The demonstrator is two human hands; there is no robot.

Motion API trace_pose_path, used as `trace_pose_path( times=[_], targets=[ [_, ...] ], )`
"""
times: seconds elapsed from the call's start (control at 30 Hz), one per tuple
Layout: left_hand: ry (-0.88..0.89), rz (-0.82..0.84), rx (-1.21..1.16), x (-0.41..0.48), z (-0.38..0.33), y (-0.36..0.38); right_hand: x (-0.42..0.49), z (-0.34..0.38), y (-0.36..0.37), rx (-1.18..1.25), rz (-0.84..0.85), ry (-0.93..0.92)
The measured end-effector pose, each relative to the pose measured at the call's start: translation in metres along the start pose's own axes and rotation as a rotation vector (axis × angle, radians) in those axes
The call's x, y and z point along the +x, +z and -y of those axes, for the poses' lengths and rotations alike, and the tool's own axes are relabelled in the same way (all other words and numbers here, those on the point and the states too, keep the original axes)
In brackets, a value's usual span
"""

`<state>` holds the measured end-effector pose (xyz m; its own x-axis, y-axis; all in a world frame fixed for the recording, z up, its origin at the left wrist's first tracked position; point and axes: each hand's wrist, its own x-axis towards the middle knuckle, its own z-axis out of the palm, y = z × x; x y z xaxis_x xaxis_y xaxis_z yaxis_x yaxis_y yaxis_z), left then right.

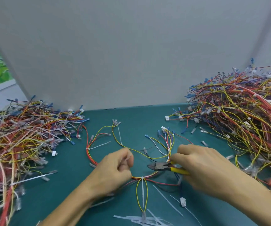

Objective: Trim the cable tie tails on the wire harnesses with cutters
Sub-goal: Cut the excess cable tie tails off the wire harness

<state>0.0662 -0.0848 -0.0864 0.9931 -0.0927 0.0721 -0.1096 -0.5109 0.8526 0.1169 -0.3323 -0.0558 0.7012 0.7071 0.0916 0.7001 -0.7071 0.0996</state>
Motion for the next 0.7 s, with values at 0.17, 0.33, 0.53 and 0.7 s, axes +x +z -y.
trace_pose_path(
  times=[0.17,0.33,0.53,0.7],
  targets=[
    [0.205,0.016,0.323,-0.006,0.006,0.004,0.009,0.008,0.004,0.016,0.020,0.021],
    [0.234,0.011,0.349,0.004,0.006,0.006,0.006,0.010,0.013,0.021,0.077,0.030],
    [0.175,-0.033,0.271,0.012,0.007,0.005,0.005,0.007,0.015,-0.003,0.078,0.027],
    [0.135,-0.054,0.293,0.015,0.008,0.009,0.004,0.008,0.016,0.016,0.067,0.002]
  ],
)
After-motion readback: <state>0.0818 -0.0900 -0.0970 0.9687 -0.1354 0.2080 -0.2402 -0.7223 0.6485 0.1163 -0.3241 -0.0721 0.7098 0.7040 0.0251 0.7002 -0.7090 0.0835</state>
